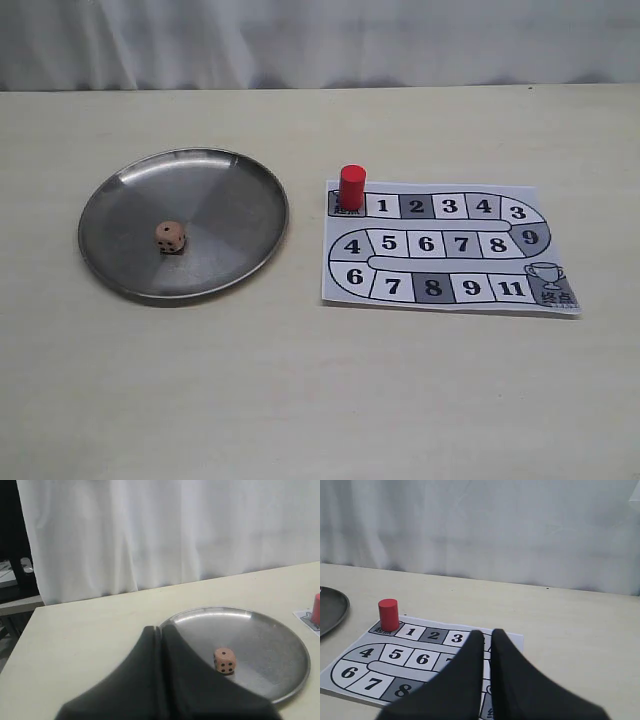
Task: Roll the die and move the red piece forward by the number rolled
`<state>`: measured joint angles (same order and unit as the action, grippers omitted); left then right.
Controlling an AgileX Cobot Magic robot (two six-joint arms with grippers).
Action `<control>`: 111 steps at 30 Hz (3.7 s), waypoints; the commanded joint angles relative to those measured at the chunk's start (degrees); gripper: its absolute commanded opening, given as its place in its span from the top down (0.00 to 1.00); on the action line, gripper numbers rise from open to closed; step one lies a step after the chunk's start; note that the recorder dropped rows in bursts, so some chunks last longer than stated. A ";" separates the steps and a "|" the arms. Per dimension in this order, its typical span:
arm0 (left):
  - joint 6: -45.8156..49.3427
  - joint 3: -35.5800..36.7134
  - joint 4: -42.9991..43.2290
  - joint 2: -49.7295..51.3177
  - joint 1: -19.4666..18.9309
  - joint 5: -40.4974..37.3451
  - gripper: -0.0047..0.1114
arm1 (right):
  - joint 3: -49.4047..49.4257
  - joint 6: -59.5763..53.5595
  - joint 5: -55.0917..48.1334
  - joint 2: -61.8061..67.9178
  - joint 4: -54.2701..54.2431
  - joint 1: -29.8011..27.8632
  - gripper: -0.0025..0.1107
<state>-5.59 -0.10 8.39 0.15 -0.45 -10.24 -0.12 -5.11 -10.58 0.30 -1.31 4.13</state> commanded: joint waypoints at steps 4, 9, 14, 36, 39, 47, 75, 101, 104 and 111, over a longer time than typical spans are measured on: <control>-0.05 0.10 -0.11 -0.15 0.48 0.30 0.96 | 0.12 -0.04 -0.06 -0.30 0.43 -0.30 0.94; -0.05 0.10 -0.11 -0.15 0.48 0.30 0.96 | 0.12 -0.04 -0.06 -0.30 0.43 -0.30 0.94; -0.05 0.10 -0.11 -0.15 0.48 0.30 0.96 | 0.12 -0.04 -0.06 -0.30 0.43 -0.30 0.94; -0.05 0.10 -0.11 -0.15 0.48 0.30 0.96 | 0.12 -0.04 -0.06 -0.30 0.43 -0.30 0.94; -0.05 0.10 -0.11 -0.15 0.48 0.30 0.96 | 0.12 -0.04 -0.06 -0.30 0.43 -0.30 0.94; -0.05 0.10 -0.11 -0.15 0.48 0.30 0.96 | 0.12 0.17 17.27 -0.30 -6.55 -0.30 0.94; -0.05 0.10 -0.11 -0.15 0.48 0.30 0.96 | -12.89 8.52 19.35 43.19 -4.78 0.48 0.94; -0.05 0.10 -0.11 -0.15 0.48 0.30 0.96 | -79.80 2.72 -3.39 118.86 -4.78 38.59 0.44; -0.05 0.10 -0.11 -0.15 0.48 0.30 0.96 | -87.50 0.91 -5.81 124.55 -4.78 39.97 0.44; -0.05 0.10 -0.11 -0.15 0.48 0.30 0.96 | -100.55 0.81 -8.56 135.39 -4.78 40.32 0.44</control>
<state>-5.59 -0.10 8.39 0.15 -0.45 -10.38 -97.06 -3.74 -17.62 132.61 -6.64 44.41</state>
